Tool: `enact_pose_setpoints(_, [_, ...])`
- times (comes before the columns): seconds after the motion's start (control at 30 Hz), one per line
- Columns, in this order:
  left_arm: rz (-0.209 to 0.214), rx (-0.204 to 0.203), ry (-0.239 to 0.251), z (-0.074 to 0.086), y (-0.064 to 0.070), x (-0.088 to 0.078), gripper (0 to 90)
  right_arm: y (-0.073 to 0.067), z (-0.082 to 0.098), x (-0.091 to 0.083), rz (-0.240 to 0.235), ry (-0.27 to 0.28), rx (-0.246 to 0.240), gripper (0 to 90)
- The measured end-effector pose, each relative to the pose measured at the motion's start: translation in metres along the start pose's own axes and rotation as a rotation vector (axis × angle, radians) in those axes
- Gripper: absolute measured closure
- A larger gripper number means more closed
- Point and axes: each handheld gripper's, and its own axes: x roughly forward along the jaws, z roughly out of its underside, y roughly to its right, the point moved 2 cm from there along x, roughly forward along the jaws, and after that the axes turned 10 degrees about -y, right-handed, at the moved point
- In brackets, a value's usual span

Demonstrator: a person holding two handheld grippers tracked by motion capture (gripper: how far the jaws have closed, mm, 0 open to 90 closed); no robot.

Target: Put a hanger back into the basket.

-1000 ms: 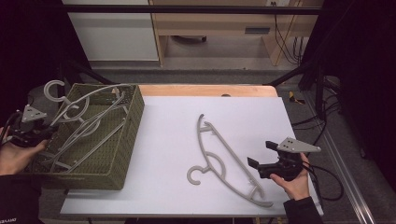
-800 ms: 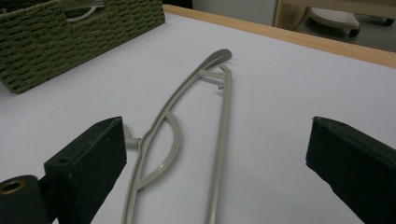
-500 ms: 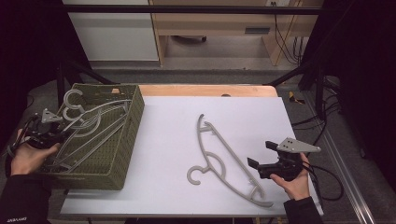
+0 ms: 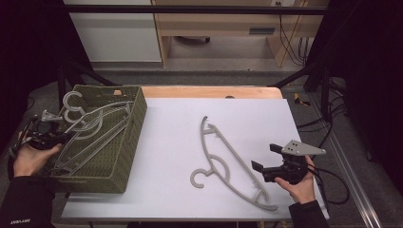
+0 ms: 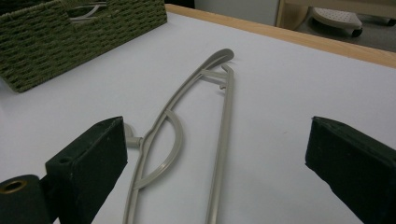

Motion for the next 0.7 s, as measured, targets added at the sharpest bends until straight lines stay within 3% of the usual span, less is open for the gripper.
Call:
enact_pose_setpoints(0.17, [-0.050,-0.001,-0.069,0.001,0.000,0.009,71.9,0.000,0.000,-0.001,0.000,0.003,0.006,5.8])
enact_pose_setpoints(0.37, [-0.054,-0.013,-0.099,0.010,-0.004,0.017,72.4,0.000,0.000,-0.001,-0.001,0.002,0.007,5.9])
enact_pose_setpoints(0.43, [-0.052,-0.021,-0.080,0.011,-0.004,0.017,72.8,-0.001,0.000,0.000,-0.001,0.001,0.007,5.9])
enact_pose_setpoints(0.53, [-0.054,-0.010,-0.096,0.010,-0.003,0.015,71.2,0.000,0.000,0.000,0.001,0.001,0.007,5.9])
enact_pose_setpoints(0.7, [-0.045,-0.038,-0.034,0.012,-0.003,0.007,65.5,0.000,0.000,-0.002,-0.001,0.011,0.004,6.1])
